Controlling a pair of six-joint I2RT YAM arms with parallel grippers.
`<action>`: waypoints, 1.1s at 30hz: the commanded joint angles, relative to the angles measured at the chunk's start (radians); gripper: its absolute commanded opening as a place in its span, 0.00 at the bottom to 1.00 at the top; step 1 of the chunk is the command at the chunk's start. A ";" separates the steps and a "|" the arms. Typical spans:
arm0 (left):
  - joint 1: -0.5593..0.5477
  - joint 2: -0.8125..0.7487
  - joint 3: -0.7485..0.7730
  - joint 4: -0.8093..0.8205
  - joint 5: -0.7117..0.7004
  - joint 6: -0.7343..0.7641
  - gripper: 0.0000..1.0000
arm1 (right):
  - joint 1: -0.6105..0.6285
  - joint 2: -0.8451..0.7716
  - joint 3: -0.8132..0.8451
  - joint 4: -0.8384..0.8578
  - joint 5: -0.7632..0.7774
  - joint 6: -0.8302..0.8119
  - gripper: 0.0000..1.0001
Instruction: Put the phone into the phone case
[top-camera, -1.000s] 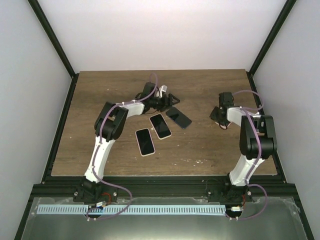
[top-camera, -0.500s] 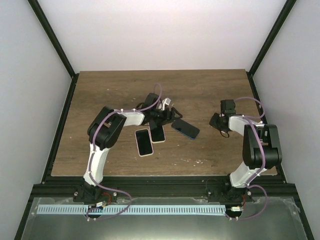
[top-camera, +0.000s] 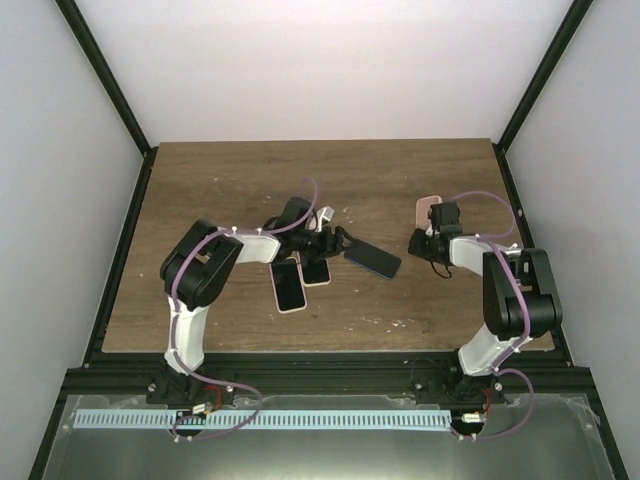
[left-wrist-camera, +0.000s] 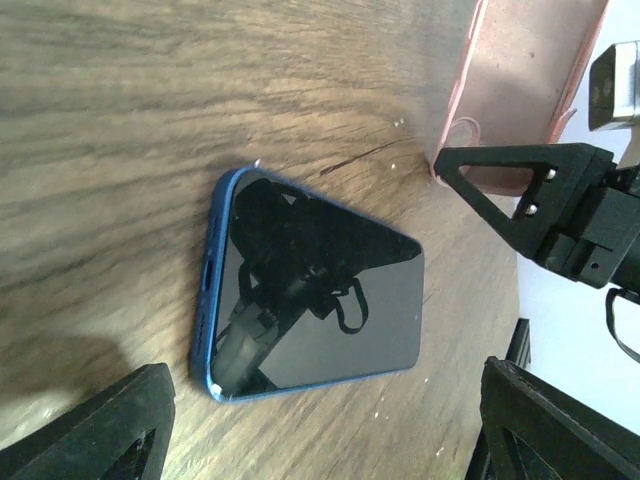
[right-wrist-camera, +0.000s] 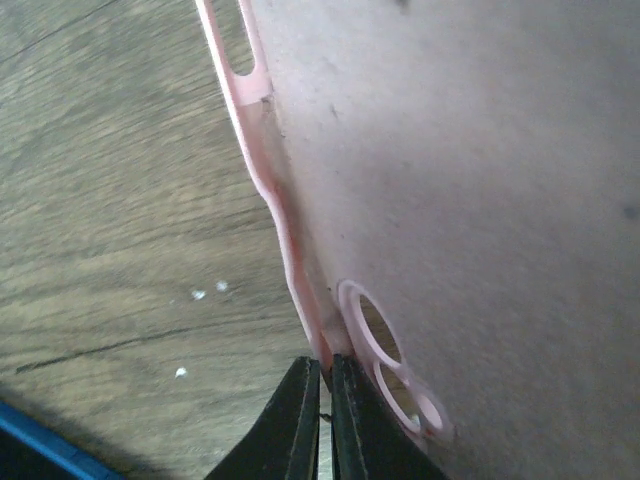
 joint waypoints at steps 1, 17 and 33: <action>-0.003 -0.063 -0.057 -0.012 -0.055 0.018 0.85 | 0.061 -0.020 -0.078 -0.008 -0.120 -0.028 0.06; 0.037 -0.290 -0.180 -0.064 -0.087 0.022 0.85 | 0.190 -0.074 -0.211 0.128 -0.450 0.027 0.06; 0.052 -0.539 -0.252 -0.278 -0.173 0.127 0.86 | 0.297 -0.232 -0.222 -0.016 -0.158 0.194 0.04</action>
